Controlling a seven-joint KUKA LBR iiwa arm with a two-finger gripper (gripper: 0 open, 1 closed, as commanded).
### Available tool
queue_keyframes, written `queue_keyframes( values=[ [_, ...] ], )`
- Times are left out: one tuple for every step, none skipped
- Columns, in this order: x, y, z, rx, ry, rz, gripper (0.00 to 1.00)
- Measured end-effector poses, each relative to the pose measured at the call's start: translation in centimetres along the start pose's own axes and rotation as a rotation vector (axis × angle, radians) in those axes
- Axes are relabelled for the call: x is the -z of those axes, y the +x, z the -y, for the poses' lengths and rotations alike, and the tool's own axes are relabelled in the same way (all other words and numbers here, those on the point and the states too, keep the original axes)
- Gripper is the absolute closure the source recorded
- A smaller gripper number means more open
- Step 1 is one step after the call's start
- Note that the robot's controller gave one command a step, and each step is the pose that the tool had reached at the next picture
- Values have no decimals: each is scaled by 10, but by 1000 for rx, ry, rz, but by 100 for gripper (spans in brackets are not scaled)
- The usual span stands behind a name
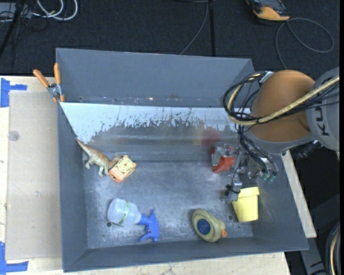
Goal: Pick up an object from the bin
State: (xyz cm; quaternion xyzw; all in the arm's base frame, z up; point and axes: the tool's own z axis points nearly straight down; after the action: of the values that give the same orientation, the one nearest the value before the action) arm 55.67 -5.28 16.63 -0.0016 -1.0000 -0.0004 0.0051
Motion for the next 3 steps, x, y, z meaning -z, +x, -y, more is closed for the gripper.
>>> queue_keyframes(
  values=[
    [4,-2,0,1,1,8,0],
    [-24,13,10,87,0,11,0],
    [-52,19,6,263,1,2,0]
  ],
)
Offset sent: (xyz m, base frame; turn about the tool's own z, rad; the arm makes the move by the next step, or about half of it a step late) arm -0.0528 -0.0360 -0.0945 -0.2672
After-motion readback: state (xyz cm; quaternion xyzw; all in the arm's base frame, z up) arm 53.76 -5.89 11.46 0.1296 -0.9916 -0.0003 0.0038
